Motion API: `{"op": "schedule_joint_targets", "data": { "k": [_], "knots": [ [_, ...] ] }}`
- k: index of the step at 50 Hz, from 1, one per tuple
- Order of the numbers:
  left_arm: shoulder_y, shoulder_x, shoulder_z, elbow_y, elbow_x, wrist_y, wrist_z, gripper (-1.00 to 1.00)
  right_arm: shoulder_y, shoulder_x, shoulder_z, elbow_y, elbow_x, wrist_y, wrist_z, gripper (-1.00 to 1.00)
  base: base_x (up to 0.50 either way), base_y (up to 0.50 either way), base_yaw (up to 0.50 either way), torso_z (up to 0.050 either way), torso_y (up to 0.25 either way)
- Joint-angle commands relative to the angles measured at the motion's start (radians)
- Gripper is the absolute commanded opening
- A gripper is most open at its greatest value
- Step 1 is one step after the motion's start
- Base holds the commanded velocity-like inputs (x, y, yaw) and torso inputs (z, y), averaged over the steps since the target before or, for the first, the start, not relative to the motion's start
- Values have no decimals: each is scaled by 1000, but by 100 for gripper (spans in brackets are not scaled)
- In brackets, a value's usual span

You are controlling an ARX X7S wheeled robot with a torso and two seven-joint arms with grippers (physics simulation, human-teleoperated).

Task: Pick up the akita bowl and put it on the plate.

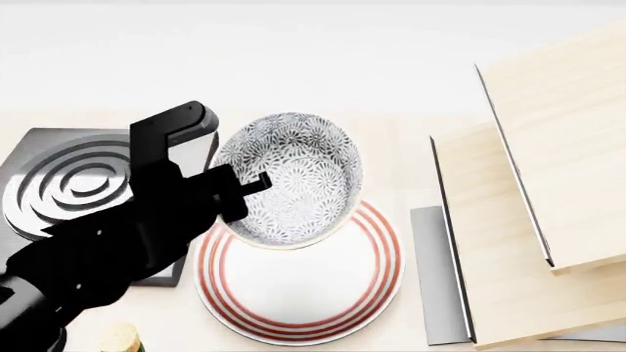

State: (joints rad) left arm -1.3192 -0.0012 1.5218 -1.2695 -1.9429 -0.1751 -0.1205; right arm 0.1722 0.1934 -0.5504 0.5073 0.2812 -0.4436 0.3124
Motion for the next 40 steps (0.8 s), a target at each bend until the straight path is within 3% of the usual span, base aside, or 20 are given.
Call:
{"op": "schedule_joint_targets", "data": {
  "k": [1,40],
  "knots": [
    [11,1,109,20,-99,35,11,-100,22,-20,-27,75,-52,-10,20,100,15,3,6,0,0],
    [65,1,138,46,-114,72,-9,-100,35,-29,-42,124,-48,-38,19,100,8,4,7,-4,0]
  ]
}}
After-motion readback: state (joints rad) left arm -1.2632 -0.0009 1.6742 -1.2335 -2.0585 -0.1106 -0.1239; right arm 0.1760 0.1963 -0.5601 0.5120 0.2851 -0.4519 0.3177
